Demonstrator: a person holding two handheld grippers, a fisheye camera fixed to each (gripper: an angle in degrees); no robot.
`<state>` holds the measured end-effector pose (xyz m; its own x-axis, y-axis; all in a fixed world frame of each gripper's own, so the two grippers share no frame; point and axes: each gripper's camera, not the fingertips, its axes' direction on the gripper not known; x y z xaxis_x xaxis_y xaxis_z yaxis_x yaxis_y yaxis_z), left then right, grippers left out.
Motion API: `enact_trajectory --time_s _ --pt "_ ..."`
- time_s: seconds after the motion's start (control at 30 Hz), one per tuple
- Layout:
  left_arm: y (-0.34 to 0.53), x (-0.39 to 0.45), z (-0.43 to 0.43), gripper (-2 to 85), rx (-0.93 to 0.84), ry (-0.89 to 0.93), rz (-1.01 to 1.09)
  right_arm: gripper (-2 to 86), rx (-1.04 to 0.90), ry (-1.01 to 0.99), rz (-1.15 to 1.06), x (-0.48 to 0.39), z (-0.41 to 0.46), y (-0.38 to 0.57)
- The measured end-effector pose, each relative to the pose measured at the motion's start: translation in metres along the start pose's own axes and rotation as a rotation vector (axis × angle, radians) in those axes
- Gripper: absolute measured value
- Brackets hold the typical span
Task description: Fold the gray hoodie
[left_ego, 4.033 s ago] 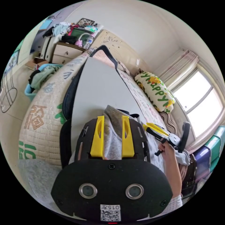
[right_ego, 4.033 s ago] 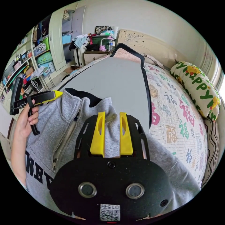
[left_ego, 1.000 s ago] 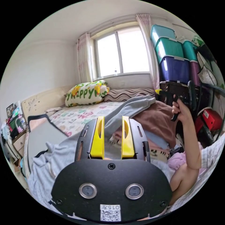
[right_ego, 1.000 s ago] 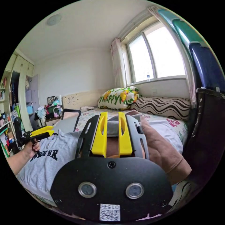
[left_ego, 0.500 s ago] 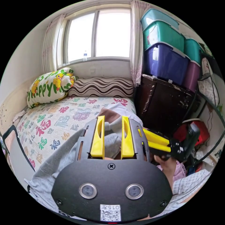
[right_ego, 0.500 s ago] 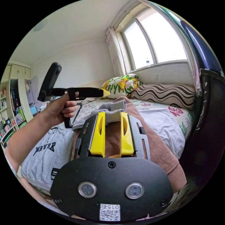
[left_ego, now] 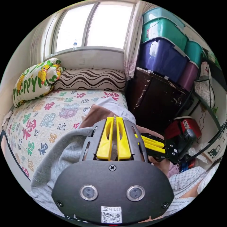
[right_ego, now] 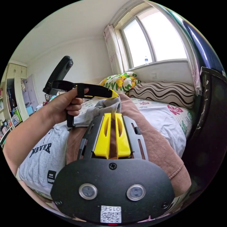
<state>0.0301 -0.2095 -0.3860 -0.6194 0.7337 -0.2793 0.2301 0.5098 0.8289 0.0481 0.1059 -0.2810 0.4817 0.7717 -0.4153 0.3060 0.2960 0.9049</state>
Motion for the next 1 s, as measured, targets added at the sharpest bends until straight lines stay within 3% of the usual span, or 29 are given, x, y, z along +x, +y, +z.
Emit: enact_trajectory --time_s 0.17,0.27,0.4,0.53,0.67,0.73,0.83,0.9,1.0 --pt "0.043 0.002 -0.076 0.8 0.144 -0.072 0.047 3.0 0.087 -0.091 -0.068 -0.025 -0.027 0.009" --pt "0.096 0.007 -0.160 0.7 0.259 -0.113 0.040 2.9 0.129 -0.260 -0.152 -0.062 -0.050 0.012" --pt "0.212 0.016 -0.302 0.6 0.409 -0.195 -0.024 2.5 0.157 -0.502 -0.451 -0.162 -0.087 0.024" --pt "0.376 0.048 -0.415 0.6 0.503 -0.364 -0.169 2.4 0.012 -0.869 -0.771 -0.294 -0.098 0.062" --pt "0.510 0.067 -0.456 0.6 0.430 -0.438 -0.318 2.7 -0.238 -1.161 -1.035 -0.413 -0.090 0.141" --pt "0.586 0.063 -0.455 0.5 0.325 -0.368 -0.444 3.0 -0.442 -1.236 -1.165 -0.477 -0.075 0.210" --pt "0.618 0.055 -0.465 0.9 0.275 -0.251 -0.529 3.6 -0.626 -1.328 -1.220 -0.516 -0.059 0.269" --pt "0.621 0.062 -0.474 1.5 0.331 -0.279 -0.515 3.9 -0.650 -1.418 -1.196 -0.519 -0.059 0.277" --pt "0.630 0.059 -0.468 4.6 0.218 -0.304 -0.588 3.8 -0.600 -1.441 -1.162 -0.515 -0.065 0.271"
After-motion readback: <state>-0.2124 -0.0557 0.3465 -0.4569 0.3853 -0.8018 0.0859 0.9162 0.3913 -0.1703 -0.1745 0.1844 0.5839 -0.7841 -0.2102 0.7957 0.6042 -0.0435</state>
